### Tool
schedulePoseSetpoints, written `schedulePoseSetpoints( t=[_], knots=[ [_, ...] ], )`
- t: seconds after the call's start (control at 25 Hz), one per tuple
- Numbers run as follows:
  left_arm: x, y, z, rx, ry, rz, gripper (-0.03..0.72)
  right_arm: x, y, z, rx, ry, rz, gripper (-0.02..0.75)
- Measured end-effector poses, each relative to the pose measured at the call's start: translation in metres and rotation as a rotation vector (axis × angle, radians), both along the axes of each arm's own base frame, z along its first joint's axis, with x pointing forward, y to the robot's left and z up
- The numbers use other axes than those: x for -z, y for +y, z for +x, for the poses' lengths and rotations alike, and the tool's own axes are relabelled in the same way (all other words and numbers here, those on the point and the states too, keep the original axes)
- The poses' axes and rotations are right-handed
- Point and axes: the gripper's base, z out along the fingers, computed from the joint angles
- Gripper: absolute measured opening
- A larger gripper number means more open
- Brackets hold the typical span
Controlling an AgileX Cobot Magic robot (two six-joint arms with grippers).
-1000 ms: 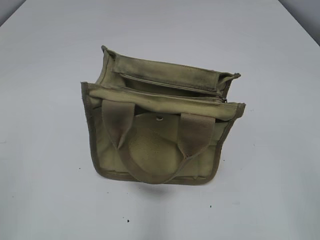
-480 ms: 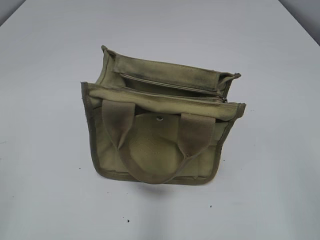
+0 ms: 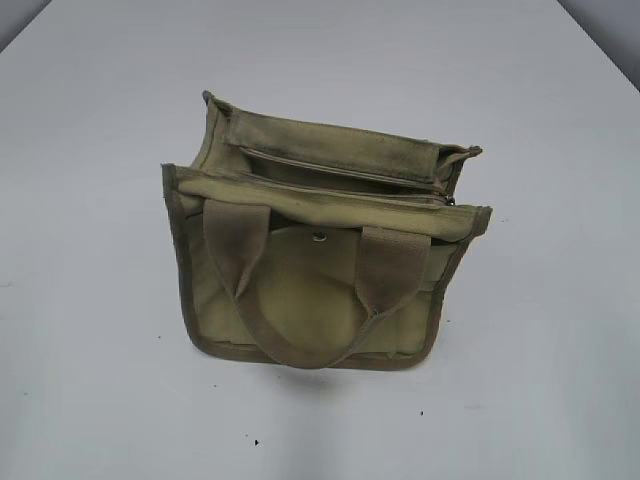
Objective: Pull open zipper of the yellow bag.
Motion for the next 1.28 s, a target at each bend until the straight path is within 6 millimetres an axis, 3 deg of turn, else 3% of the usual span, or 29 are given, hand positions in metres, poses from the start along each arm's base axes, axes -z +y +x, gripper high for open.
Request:
schedulePoseSetpoints(
  t=[0.32, 0.64, 0.88, 1.28],
  knots=[
    [0.000, 0.001, 0.000, -0.035, 0.000, 0.000, 0.381, 0.000, 0.000, 0.000, 0.018, 0.001, 0.003, 0.585],
    [-0.001, 0.007, -0.015, -0.253, -0.102, -0.016, 0.356, -0.004, -0.007, -0.016, 0.248, -0.135, 0.054, 0.585],
    [-0.001, 0.007, -0.031, -0.263, -0.203, -0.033, 0.336, -0.005, -0.006, -0.037, 0.268, -0.277, 0.079, 0.585],
    [-0.001, 0.008, -0.031, -0.265, -0.205, -0.030, 0.333, -0.005, -0.006, -0.037, 0.268, -0.281, 0.082, 0.585]
  ],
)
